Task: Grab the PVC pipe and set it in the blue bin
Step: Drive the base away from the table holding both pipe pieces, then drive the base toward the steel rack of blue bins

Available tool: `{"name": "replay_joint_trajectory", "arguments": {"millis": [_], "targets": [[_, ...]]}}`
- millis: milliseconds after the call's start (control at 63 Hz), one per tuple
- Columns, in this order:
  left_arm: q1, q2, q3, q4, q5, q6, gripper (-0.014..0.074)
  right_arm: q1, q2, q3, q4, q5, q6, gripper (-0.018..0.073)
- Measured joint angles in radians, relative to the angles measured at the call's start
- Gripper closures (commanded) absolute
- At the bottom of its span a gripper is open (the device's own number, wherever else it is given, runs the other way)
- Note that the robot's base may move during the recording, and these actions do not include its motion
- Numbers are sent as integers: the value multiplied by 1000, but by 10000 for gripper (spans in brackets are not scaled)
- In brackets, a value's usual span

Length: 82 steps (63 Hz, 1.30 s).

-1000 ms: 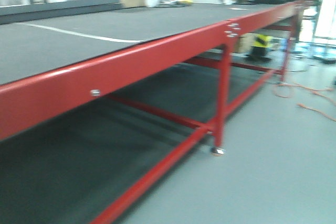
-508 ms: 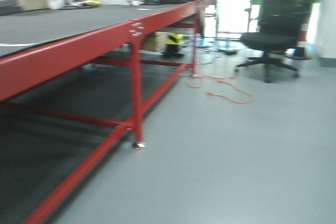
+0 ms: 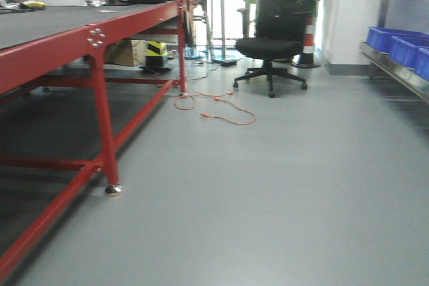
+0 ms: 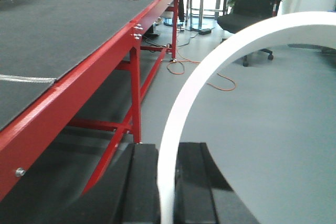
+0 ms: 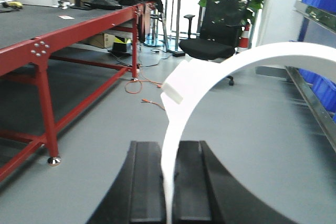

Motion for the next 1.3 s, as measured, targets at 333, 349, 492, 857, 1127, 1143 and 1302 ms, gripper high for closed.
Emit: {"name": "replay_joint_trajectory", "arguments": {"millis": [333, 349, 492, 857, 1127, 1143, 1302], "targets": [[0, 0, 0, 0, 2, 0, 707, 0, -10, 0, 0, -2, 0, 728], [0, 0, 0, 0, 2, 0, 707, 0, -10, 0, 0, -2, 0, 728], [0, 0, 0, 0, 2, 0, 707, 0, -12, 0, 0, -2, 0, 728], [0, 0, 0, 0, 2, 0, 707, 0, -15, 0, 0, -2, 0, 728], [0, 0, 0, 0, 2, 0, 707, 0, -15, 0, 0, -2, 0, 728], [0, 0, 0, 0, 2, 0, 707, 0, -15, 0, 0, -2, 0, 728], [0, 0, 0, 0, 2, 0, 707, 0, -15, 0, 0, -2, 0, 728]]}}
